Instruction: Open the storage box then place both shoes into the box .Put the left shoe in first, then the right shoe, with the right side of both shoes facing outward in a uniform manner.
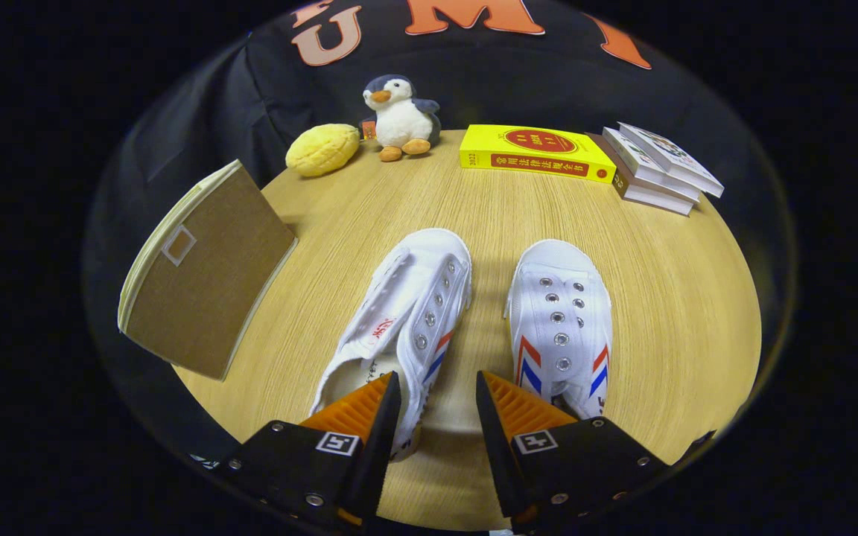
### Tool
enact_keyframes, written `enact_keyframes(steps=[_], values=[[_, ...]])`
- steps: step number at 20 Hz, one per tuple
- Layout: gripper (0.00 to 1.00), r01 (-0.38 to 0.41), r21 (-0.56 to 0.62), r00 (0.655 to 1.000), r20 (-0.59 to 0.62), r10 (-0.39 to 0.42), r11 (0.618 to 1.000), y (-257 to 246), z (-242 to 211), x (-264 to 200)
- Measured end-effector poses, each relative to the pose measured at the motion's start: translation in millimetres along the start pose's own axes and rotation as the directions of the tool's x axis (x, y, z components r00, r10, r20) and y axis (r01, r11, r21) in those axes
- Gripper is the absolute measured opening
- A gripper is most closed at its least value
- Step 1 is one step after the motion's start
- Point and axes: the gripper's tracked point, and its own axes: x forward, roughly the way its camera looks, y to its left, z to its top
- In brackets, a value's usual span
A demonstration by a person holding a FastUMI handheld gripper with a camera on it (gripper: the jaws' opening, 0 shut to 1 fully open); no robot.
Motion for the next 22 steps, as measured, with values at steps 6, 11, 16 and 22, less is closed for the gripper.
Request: enact_keyframes(steps=[6,11,16,22], values=[[0.43,0.031,0.033,0.995,0.091,-0.034,0.999,-2,18,25],[0.23,0.054,0.033,0.987,0.149,-0.058,0.998,-1,28,35],[0.06,0.056,0.151,0.992,0.099,-0.072,0.987,-7,28,36],[0.01,0.058,0.188,0.993,0.088,-0.075,0.98,-4,52,18]])
